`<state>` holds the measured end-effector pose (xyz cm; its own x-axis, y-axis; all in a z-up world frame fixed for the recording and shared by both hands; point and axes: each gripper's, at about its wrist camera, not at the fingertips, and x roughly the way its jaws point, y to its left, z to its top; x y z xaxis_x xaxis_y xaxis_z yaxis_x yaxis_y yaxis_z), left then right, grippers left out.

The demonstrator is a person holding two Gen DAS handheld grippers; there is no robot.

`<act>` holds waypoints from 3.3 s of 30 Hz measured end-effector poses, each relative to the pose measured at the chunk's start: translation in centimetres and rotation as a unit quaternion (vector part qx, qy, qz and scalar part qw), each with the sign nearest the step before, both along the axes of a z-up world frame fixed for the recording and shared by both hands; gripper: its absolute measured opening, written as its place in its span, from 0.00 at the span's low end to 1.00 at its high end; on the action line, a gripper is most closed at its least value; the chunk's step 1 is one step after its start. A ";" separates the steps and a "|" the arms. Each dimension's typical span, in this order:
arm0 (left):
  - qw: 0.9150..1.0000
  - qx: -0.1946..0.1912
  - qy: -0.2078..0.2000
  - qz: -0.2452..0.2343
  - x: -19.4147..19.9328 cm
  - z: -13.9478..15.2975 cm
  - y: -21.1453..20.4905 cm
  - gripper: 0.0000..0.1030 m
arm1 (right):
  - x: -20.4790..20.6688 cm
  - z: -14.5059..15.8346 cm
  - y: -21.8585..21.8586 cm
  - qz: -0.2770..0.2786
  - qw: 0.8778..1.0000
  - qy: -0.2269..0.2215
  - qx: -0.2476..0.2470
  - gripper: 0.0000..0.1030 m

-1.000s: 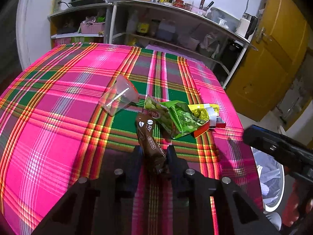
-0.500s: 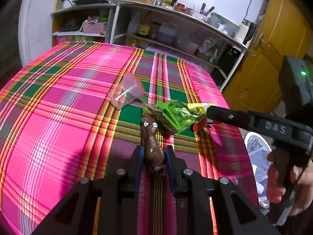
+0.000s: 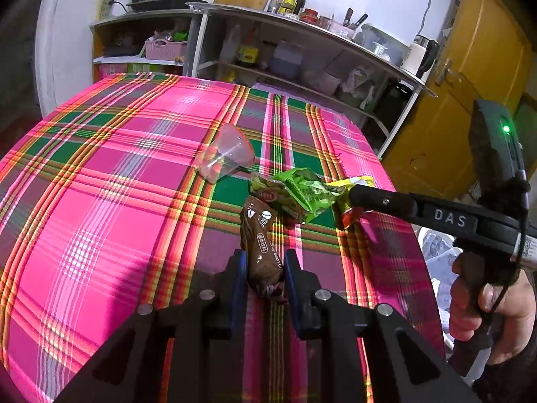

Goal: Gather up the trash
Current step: 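Grasp the brown snack wrapper with the left gripper while the right grasps the yellow packet, then carry the brown wrapper with the left gripper while the right carries the yellow packet to the bin, then open both grippers over the bin, dropping the wrapper and packet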

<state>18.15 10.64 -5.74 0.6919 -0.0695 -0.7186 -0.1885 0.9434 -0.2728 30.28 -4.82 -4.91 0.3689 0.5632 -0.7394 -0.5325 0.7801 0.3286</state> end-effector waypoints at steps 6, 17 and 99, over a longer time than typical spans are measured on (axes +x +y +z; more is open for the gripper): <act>1.000 0.009 -0.004 -0.001 -1.3 0.5 -0.6 0.22 | -2.1 0.8 -1.8 -0.008 1.000 -0.012 0.010 0.29; 0.999 0.025 -0.034 -0.019 -4.6 3.2 -3.3 0.22 | -8.0 2.6 -5.7 -0.024 0.999 -0.038 0.021 0.29; 0.964 0.034 0.011 -0.262 3.4 0.8 -25.3 0.23 | -8.6 -2.0 -26.7 -0.208 0.978 0.011 0.016 0.30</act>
